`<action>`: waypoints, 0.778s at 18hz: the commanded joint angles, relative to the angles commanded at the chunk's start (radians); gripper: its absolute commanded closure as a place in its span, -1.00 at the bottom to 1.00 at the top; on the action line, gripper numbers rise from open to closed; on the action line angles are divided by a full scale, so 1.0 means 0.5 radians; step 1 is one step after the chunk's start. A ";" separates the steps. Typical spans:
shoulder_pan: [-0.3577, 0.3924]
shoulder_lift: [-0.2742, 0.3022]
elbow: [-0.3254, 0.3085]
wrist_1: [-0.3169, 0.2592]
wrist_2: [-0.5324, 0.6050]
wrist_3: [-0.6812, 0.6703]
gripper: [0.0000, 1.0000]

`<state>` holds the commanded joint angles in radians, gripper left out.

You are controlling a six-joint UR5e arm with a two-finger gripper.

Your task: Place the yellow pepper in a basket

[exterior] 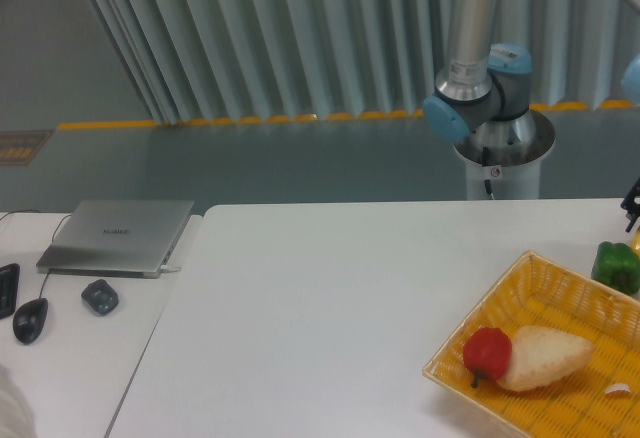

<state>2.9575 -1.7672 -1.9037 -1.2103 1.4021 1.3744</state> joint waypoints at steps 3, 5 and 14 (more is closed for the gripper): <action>-0.003 0.000 0.018 -0.003 0.000 0.003 -0.04; 0.012 0.003 0.079 -0.012 0.009 0.024 0.03; 0.009 0.025 0.561 -0.533 -0.009 0.025 0.16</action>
<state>2.9622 -1.7549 -1.6233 -1.4769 1.3975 1.3868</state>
